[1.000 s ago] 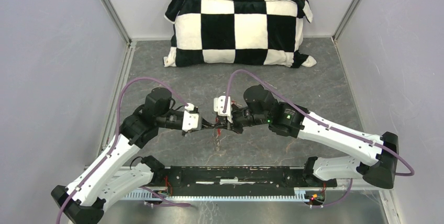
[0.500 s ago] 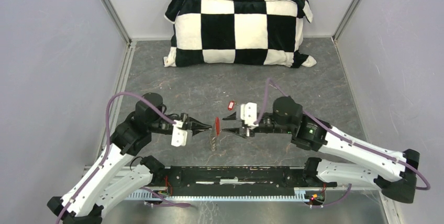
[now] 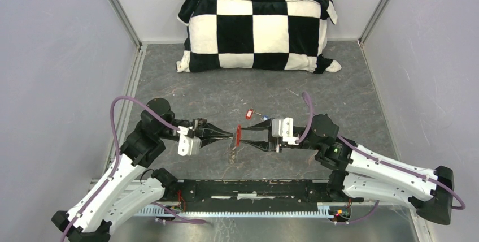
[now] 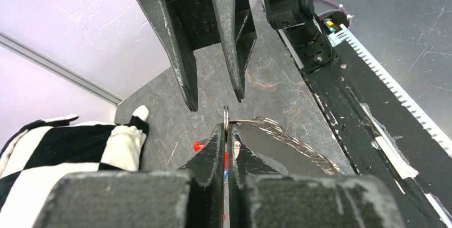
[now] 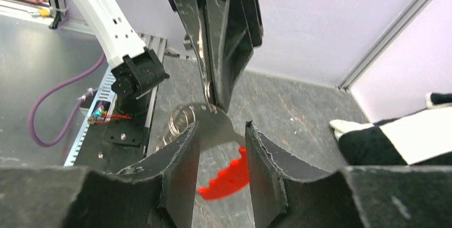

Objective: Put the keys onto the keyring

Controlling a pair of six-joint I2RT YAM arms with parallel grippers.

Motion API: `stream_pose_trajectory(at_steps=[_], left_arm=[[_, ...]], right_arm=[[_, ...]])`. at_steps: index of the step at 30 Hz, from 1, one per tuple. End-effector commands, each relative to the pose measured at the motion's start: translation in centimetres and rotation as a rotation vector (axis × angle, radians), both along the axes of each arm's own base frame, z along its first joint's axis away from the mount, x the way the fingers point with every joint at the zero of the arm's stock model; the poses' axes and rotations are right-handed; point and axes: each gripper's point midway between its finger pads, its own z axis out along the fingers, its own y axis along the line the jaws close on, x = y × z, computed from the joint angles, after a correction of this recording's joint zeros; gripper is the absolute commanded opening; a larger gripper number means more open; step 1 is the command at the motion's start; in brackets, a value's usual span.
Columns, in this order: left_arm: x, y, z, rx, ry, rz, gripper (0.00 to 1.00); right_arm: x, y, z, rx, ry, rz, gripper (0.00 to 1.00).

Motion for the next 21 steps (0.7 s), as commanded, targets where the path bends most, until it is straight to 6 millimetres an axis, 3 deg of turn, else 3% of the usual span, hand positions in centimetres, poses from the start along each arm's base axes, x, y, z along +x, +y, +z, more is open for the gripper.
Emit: stream_pose_trajectory(at_steps=[1, 6, 9, 12, 16, 18, 21], left_arm=[[-1.0, -0.3, 2.8, -0.059, -0.012, -0.059, 0.02], [-1.0, 0.0, 1.4, -0.042, -0.096, -0.067, 0.02], [-0.4, 0.2, -0.4, 0.0, -0.148, -0.038, 0.02], [1.0, 0.4, -3.2, 0.07, -0.114, 0.029, 0.02], [2.5, 0.8, -8.3, 0.166, -0.017, 0.112, 0.02], [3.2, 0.9, -9.5, 0.175, 0.022, 0.139, 0.02], [4.3, 1.1, -10.9, 0.182, 0.063, 0.17, 0.02]], right_arm=[[-0.9, 0.1, 3.3, 0.113, -0.051, 0.045, 0.42], [-0.7, 0.0, 3.1, 0.099, -0.05, 0.033, 0.41], [1.6, -0.1, 2.1, 0.052, -0.002, -0.083, 0.42], [6.5, -0.9, 1.3, 0.001, 0.11, -0.321, 0.44], [14.3, -3.4, -2.3, -0.093, 0.322, -0.589, 0.5], [17.2, -4.7, -4.6, -0.125, 0.415, -0.684, 0.5], [19.3, -5.3, -8.3, -0.192, 0.426, -0.734, 0.5]])
